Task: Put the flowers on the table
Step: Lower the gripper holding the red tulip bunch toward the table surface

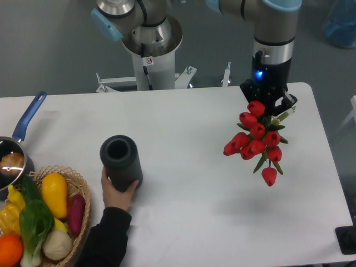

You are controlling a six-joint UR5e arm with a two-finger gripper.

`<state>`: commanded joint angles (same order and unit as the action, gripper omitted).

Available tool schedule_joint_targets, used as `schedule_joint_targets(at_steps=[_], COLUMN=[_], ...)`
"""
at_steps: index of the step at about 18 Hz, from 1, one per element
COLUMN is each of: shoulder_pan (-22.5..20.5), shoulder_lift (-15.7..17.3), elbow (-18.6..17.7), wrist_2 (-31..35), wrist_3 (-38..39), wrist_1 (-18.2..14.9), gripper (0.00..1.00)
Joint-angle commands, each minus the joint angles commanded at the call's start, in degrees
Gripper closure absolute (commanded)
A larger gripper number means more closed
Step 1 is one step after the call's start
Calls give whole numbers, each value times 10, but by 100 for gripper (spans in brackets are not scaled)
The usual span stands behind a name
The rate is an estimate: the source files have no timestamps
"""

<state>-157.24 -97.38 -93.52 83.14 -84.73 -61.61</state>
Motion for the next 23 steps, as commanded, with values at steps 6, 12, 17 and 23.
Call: schedule_joint_targets(at_steps=[6, 12, 17, 23], shoulder_pan=[1, 11, 19, 20], shoulder_lift=[-3, -3, -4, 2], elbow=[-4, -31, -43, -70], wrist_2=[5, 46, 44, 43], wrist_3=[2, 7, 3, 1], wrist_1=[-6, -9, -11, -4], gripper=[93, 83, 44, 0])
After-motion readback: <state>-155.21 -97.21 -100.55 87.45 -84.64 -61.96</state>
